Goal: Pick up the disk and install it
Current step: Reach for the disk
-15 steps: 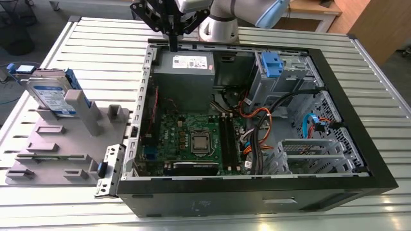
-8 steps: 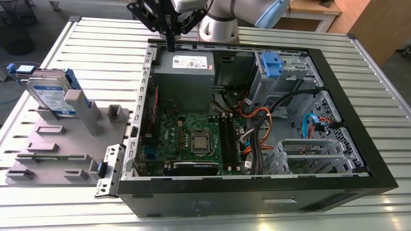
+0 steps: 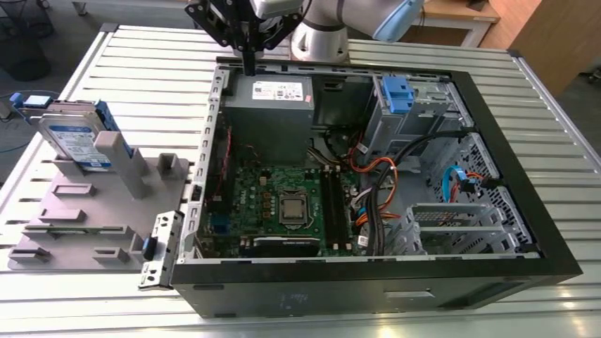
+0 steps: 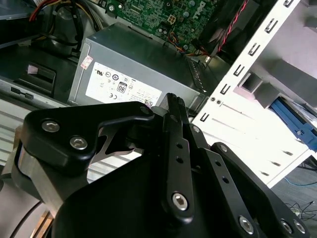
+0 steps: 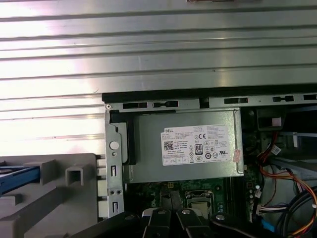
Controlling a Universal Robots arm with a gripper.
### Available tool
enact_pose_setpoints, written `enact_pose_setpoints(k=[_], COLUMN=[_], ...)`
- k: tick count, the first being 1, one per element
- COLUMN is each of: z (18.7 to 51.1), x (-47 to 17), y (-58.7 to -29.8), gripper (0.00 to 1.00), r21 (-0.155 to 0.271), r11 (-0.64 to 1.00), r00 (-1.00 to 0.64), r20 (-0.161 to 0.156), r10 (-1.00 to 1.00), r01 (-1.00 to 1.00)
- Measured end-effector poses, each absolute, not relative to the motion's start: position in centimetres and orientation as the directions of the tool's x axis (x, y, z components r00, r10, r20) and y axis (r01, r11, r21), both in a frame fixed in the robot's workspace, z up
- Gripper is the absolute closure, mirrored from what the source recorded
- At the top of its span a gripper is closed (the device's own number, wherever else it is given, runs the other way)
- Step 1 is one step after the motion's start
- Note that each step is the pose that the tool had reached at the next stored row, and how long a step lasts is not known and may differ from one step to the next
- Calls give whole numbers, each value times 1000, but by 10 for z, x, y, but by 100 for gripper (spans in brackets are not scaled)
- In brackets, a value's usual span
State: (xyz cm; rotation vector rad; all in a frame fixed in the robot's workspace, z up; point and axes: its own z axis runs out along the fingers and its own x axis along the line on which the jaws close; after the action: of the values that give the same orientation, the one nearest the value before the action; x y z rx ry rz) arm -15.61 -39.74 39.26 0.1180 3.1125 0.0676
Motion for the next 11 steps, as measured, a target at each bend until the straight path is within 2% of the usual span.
enact_pose_setpoints(k=[11], z=[393], x=[-167], y=[-397], gripper=[89], r21=[44], r11=[996], r00=[-997], r20=[-24], r10=[76], r01=[75])
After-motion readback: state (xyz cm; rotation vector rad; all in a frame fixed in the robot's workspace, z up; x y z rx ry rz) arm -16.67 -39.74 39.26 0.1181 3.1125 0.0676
